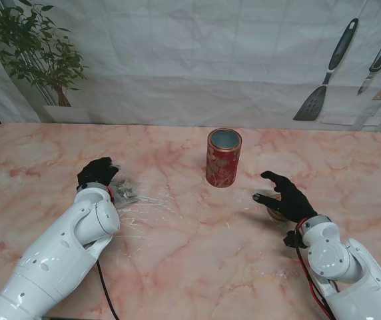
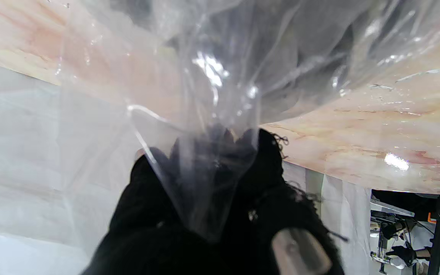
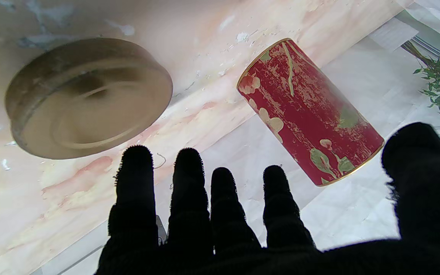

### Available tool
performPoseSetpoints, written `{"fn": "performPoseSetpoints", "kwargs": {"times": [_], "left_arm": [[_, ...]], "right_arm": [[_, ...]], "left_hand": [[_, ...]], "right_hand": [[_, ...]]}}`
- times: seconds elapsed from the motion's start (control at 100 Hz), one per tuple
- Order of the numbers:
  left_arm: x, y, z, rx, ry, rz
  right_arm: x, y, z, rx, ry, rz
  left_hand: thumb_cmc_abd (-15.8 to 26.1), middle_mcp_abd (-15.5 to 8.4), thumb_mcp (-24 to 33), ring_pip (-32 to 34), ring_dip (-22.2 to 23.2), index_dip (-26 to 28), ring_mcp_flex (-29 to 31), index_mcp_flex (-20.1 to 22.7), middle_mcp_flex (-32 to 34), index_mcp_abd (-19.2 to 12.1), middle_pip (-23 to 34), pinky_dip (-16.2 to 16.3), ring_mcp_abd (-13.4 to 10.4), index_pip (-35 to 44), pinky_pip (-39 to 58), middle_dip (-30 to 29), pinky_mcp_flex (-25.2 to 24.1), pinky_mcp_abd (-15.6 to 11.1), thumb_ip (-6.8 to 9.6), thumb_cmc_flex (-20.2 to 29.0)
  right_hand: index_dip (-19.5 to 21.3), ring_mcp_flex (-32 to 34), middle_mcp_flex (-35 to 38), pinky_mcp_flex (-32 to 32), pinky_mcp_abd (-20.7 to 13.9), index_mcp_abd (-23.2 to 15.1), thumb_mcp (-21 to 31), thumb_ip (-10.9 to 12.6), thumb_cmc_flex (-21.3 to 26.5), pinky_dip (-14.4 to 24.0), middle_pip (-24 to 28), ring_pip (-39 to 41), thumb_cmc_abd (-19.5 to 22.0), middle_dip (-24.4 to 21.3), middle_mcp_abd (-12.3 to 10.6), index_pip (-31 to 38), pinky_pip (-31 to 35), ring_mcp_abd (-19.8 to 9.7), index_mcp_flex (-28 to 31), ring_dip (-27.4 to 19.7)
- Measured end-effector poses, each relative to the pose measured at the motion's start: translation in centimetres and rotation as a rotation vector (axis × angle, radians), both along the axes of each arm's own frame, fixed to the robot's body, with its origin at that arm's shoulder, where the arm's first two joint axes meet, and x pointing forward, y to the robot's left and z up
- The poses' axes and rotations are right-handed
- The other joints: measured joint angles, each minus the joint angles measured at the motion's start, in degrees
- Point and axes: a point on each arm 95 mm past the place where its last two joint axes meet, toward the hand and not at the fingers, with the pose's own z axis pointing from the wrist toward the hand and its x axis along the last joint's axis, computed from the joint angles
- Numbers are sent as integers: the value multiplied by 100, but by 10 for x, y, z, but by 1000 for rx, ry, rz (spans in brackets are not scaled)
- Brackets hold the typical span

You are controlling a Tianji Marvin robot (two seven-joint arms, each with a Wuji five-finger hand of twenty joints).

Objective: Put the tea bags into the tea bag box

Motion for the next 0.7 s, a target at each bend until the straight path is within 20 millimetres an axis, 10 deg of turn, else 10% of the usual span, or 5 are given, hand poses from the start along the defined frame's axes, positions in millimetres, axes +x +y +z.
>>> {"fn": "performPoseSetpoints", "kwargs": {"times": [0.35, 0.7], "left_arm": [[0, -4, -3, 6, -26, -56], [-2, -3, -4, -149, 36, -66]], "right_arm": [[0, 1, 0, 3, 7, 10], [0, 2, -1, 10, 8, 18]], "left_hand": [[64, -52, -43, 0, -727, 700, 170, 869, 888, -182, 642, 1079, -12, 777, 1, -46, 164, -2, -1, -217], [59, -52, -46, -2, -873, 809, 198, 1031, 1040, -205, 725, 1214, -13, 851, 3, -112, 187, 1, -6, -218]], "right_hand": [[-7, 0, 0, 2, -3, 0, -1, 0, 3, 3, 61, 0, 64, 0, -1, 19, -1, 0, 0, 0], [-11, 1, 0, 4, -7, 0, -67, 1, 74, 7, 104, 0, 64, 0, -2, 118, -1, 0, 2, 0]]}}
